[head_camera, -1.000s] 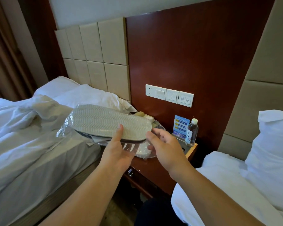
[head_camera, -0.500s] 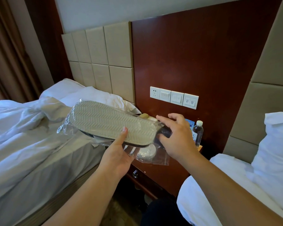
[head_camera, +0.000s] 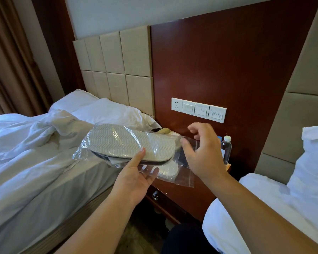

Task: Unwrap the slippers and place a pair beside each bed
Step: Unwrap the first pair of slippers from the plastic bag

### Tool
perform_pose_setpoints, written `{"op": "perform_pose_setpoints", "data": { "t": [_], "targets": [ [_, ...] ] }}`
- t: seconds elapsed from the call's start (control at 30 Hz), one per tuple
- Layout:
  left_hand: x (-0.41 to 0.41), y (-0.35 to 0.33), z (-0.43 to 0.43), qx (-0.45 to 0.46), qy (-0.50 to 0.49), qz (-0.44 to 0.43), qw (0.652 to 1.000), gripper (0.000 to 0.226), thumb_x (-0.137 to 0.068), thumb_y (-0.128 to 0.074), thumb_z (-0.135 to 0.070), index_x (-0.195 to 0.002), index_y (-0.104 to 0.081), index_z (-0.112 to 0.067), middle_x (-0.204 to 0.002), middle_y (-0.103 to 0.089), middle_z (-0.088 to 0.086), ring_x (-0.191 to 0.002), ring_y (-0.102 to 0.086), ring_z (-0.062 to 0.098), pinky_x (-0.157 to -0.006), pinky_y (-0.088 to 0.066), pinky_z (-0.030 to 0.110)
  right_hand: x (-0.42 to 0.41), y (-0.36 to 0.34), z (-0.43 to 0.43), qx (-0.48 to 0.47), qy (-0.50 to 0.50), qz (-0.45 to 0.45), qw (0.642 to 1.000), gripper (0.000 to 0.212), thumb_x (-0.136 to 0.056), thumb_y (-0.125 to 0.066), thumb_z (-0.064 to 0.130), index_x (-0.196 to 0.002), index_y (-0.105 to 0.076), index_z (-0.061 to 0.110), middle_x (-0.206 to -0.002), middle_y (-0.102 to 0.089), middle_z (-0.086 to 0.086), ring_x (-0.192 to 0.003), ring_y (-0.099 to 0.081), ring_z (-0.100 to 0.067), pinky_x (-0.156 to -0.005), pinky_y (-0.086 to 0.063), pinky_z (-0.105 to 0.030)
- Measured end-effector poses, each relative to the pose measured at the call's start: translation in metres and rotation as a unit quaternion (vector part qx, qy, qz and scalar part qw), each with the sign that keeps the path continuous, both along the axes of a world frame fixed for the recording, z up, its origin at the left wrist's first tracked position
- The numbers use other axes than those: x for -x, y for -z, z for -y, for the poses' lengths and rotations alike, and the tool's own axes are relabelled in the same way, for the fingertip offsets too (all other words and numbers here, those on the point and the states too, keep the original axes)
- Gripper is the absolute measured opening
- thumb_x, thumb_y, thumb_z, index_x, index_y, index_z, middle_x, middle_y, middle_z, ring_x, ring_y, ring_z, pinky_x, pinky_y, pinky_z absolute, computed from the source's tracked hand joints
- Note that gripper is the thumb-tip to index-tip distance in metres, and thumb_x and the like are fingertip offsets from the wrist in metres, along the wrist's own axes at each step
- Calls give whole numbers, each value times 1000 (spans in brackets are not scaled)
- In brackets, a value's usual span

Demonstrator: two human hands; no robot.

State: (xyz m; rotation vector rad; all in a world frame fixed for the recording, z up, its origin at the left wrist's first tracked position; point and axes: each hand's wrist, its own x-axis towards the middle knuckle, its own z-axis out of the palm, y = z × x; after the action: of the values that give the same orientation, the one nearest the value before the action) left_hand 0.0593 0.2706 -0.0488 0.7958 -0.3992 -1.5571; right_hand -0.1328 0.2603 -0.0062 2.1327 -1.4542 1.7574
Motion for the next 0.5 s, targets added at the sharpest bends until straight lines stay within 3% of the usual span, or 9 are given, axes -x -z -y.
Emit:
{"op": "perform_pose_setpoints", "data": {
  "t": [0.07, 0.17, 0.27, 0.37, 0.43, 0.5],
  "targets": [
    [-1, 1, 0, 1, -1, -4, 1000, 41, -77, -83, -25, -115, -70, -16, -92, -76, 0, -94, -72, 22, -73, -61, 39, 0, 3, -3, -9, 14, 29, 999, 21, -84, -70, 21, -96, -54, 29, -84, -55, 11, -76, -55, -8, -64, -50, -21],
    [0, 3, 0, 4, 5, -6, 1000, 44, -73, -83, -26, -113, -69, -16, -91, -76, 0, -97, -72, 23, -78, -61, 41, -1, 6, -4, -198, -23, 61, 978, 9, -85, -69, 23, -81, -65, 29, -66, -65, 11, -65, -63, -3, -55, -53, -20],
    [3, 3, 0, 6, 11, -2, 1000, 43, -70, -84, -26, -110, -71, -16, -92, -78, 0, -91, -75, 22, -72, -61, 38, -7, 7, -6, -358, -130, 209, 900, 12, -90, -65, 19, -96, -73, 25, -71, -74, 8, -59, -70, -9, -60, -60, -31],
    [5, 2, -1, 9, 18, 6, 1000, 42, -72, -83, -27, -111, -72, -15, -99, -78, 1, -85, -77, 19, -67, -62, 36, -8, 3, -4, -382, -238, 356, 819, 27, -90, -60, 8, -111, -70, 22, -78, -76, 3, -64, -69, -12, -61, -58, -29],
    [5, 2, -1, 11, 25, 16, 999, 41, -72, -83, -28, -110, -72, -14, -101, -78, 2, -87, -77, 20, -69, -62, 37, -7, 1, -2, -394, -289, 401, 775, 35, -88, -61, 0, -114, -69, 22, -94, -77, -6, -75, -72, -19, -66, -60, -33],
    [4, 1, -2, 17, 34, 22, 999, 39, -72, -83, -27, -107, -73, -14, -101, -78, 2, -86, -77, 19, -68, -62, 37, -6, 0, 0, -410, -314, 408, 753, 37, -88, -64, 0, -117, -68, 23, -105, -75, -10, -83, -73, -23, -70, -61, -35]
  ]
}}
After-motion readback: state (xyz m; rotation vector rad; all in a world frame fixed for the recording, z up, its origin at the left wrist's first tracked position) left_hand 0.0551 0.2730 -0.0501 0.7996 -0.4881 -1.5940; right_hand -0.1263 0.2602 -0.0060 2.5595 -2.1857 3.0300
